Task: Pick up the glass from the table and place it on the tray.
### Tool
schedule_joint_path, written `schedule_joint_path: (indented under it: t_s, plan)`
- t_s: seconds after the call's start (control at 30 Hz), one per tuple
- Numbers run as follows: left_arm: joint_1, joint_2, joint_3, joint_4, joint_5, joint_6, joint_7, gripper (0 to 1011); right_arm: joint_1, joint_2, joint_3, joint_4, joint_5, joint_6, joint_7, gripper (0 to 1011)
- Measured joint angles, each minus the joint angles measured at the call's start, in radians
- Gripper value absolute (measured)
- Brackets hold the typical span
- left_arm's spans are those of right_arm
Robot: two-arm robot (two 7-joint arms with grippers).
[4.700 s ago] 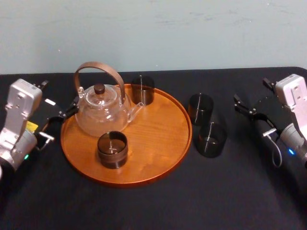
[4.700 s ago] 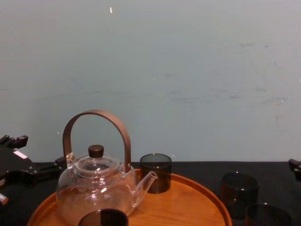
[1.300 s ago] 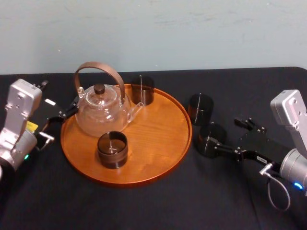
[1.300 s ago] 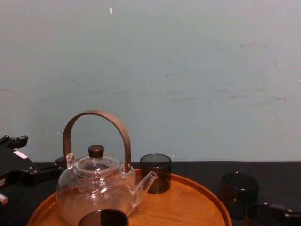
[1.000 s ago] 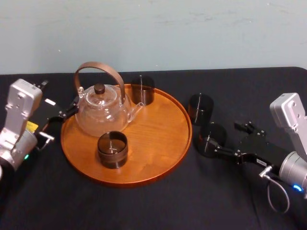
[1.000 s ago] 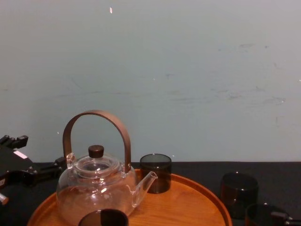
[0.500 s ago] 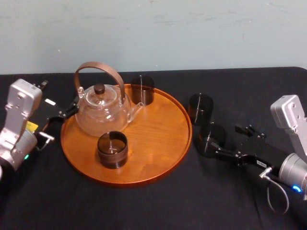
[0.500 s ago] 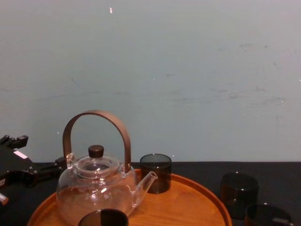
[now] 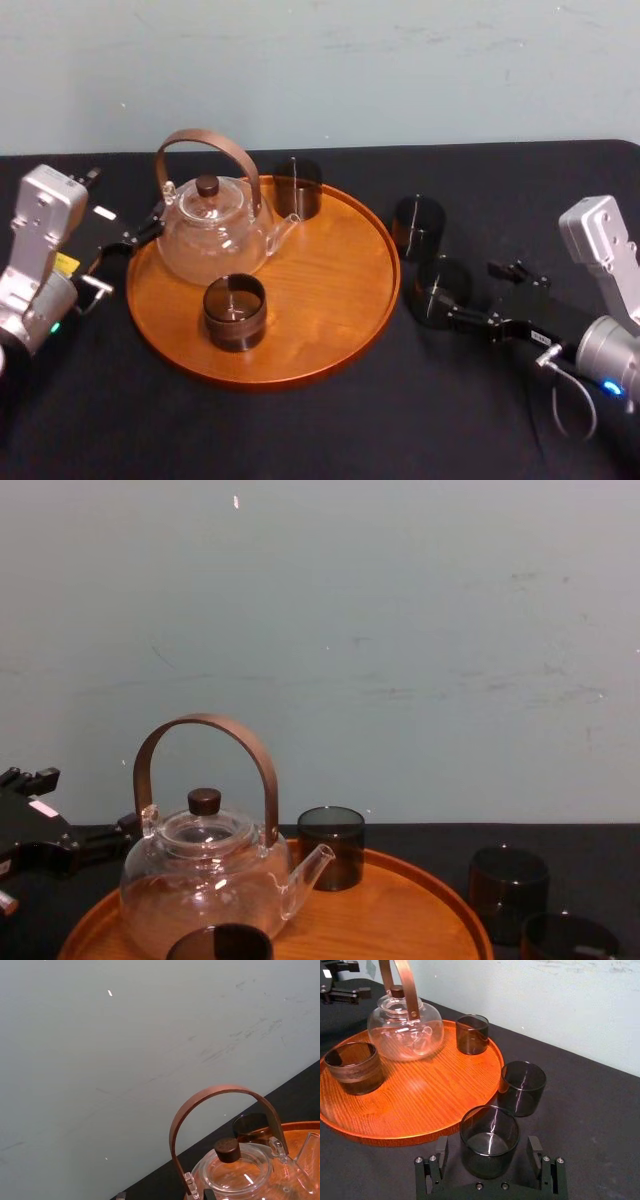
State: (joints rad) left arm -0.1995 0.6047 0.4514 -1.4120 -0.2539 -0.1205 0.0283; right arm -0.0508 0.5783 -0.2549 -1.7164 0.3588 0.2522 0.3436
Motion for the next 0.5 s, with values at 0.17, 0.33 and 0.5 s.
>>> schedule_joint_path:
  t_s: [0.17,0.33,0.5]
  plan:
    - [0.0,0.0,0.0,0.0,0.0,0.0,0.0,1001,0.026,-0.012,-0.006,0.026,-0.001,0.008,0.01,1002]
    - [0.0,0.0,0.0,0.0,0.0,0.0,0.0,1001,0.046,-0.021,-0.013,0.044,-0.004,0.014,0.017,1002]
    - [0.0,0.0,0.0,0.0,0.0,0.0,0.0,1001,0.061,-0.028,-0.018,0.055,-0.005,0.016,0.02,1002]
